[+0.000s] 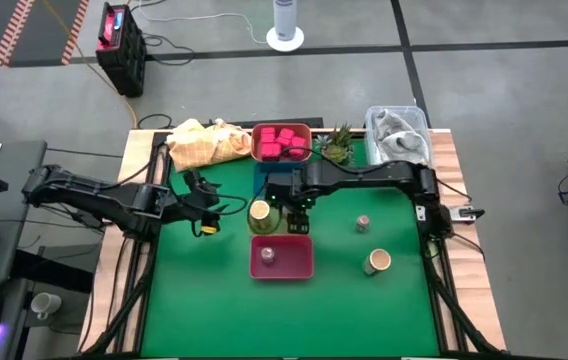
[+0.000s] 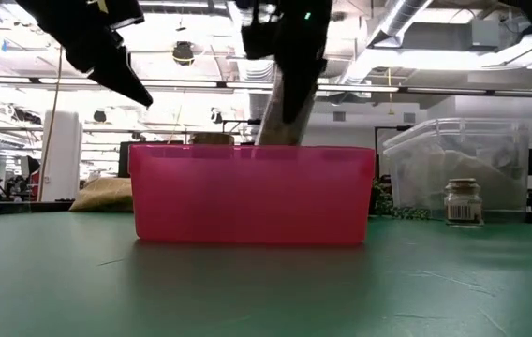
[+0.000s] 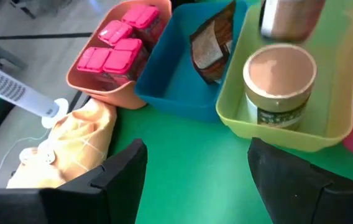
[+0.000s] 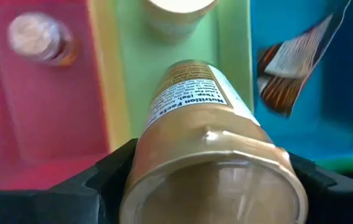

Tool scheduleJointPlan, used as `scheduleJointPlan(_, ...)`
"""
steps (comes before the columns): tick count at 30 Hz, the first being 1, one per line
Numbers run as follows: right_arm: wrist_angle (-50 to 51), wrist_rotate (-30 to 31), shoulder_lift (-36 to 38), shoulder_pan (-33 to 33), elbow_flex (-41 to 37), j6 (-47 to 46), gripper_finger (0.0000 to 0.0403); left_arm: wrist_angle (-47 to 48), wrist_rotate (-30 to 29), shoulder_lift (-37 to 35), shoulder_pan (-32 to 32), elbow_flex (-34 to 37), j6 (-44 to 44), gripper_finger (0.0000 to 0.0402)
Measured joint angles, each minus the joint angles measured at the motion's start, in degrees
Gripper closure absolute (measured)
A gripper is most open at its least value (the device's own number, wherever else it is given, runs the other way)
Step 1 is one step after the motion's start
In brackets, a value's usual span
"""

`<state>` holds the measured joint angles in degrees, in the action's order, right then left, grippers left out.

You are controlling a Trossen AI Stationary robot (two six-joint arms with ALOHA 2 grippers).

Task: Sort spices by type
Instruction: Put the top golden seasoning bottle into the yellow bin

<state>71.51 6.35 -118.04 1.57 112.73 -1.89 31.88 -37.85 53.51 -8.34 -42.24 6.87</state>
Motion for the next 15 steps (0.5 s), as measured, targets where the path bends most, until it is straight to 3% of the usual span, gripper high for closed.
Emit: scheduleJointPlan(15, -2.27, -3.45, -8.08, 1.80, -0.05, 5.46, 0.0082, 3.47, -0.32, -1.20, 0.00, 0.00, 3.04, 0.0136)
